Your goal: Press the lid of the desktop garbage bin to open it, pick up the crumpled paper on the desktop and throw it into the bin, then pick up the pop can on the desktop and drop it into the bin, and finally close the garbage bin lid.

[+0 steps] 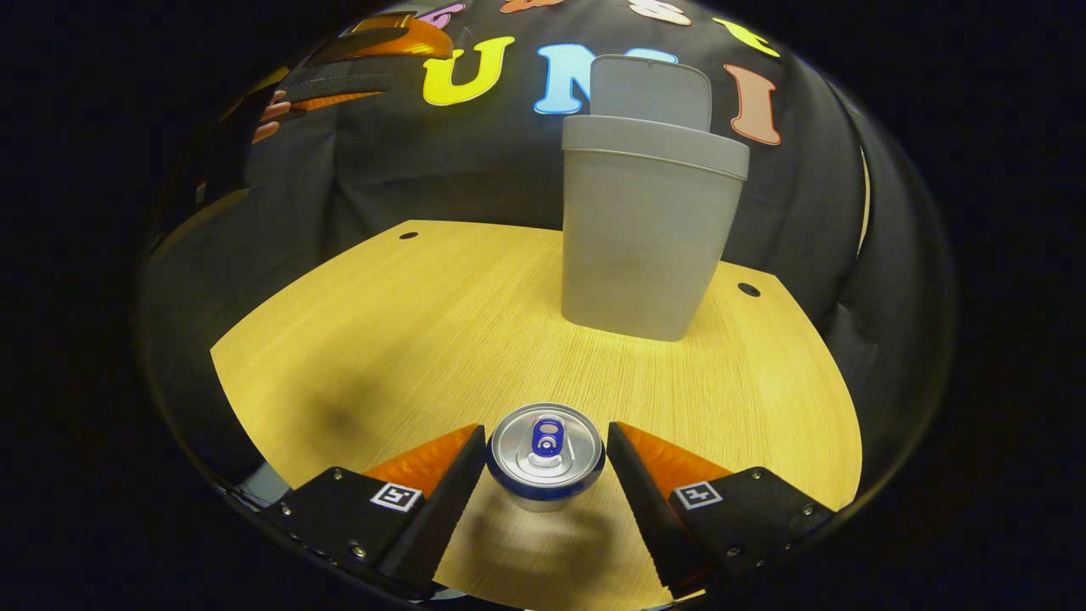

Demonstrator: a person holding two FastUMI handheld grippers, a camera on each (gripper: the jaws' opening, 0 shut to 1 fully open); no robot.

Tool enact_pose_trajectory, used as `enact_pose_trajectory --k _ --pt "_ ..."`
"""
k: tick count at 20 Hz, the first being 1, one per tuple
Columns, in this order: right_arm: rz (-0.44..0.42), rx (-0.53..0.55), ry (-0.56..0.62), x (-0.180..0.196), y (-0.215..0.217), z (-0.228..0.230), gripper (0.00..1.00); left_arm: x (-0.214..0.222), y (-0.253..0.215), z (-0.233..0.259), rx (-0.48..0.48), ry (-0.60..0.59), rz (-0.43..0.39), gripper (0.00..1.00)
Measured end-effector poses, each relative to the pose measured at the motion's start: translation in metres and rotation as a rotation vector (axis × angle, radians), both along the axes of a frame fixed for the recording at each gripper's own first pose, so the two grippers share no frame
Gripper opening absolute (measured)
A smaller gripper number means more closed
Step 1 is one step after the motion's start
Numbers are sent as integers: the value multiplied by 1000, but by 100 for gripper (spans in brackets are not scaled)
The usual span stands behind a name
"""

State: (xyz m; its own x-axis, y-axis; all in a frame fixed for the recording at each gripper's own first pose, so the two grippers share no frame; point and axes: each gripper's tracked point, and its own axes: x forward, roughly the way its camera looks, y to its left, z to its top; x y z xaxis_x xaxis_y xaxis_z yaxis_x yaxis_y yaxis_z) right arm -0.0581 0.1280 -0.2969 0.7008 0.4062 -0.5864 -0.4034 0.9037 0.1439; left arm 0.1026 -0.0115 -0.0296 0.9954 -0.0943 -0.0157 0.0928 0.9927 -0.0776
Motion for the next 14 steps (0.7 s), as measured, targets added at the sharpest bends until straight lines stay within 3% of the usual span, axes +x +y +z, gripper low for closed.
enact_pose_trajectory --k 1,2,6,14 --pt "-1 -9 -7 1 2 1 92 -1 3 -2 -3 4 4 94" --pt "3 -19 -10 0 1 2 85 -3 5 -2 -8 4 3 94" --pt "-25 -32 -39 5 2 19 84 -4 21 -2 -4 -2 -1 95" --pt "-183 80 -169 49 -8 141 83 -2 48 2 6 -23 -39 94"
